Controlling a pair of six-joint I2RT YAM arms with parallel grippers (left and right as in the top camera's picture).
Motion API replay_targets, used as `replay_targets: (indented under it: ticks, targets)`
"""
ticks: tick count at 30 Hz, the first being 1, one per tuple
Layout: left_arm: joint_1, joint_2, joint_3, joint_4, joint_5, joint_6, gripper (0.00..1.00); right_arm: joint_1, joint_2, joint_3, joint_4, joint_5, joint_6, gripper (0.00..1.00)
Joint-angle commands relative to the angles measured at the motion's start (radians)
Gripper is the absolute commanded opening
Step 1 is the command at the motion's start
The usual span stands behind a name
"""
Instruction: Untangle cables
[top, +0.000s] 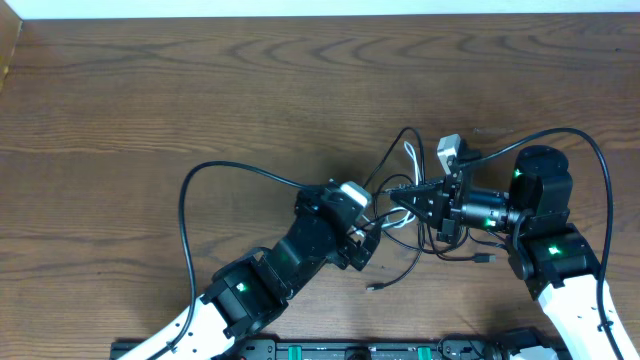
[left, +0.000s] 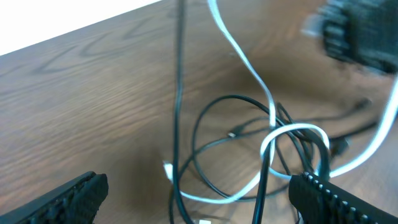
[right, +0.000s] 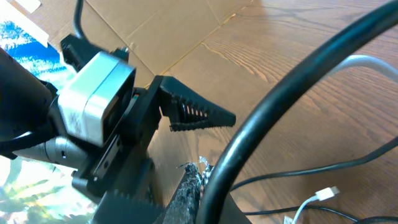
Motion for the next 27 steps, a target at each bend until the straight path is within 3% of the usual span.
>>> replay_targets:
  ticks: [1,9,15,27]
  targets:
    - [0.001,-0.011,0.012,-0.004,0.096,0.101,0.98,-0.010,-0.013,0.013,0.003,-0.023,0.014,0.01]
    - [0.001,-0.090,0.012,-0.079,0.145,0.214,0.98,-0.032,-0.013,0.013,0.002,-0.023,0.014,0.01]
    - [0.001,-0.156,0.012,-0.134,0.177,0.224,0.98,-0.032,-0.012,0.013,0.003,-0.024,0.023,0.01]
    - [0.001,-0.076,0.012,-0.144,0.201,0.396,0.98,-0.029,-0.012,0.013,0.003,-0.130,0.017,0.01]
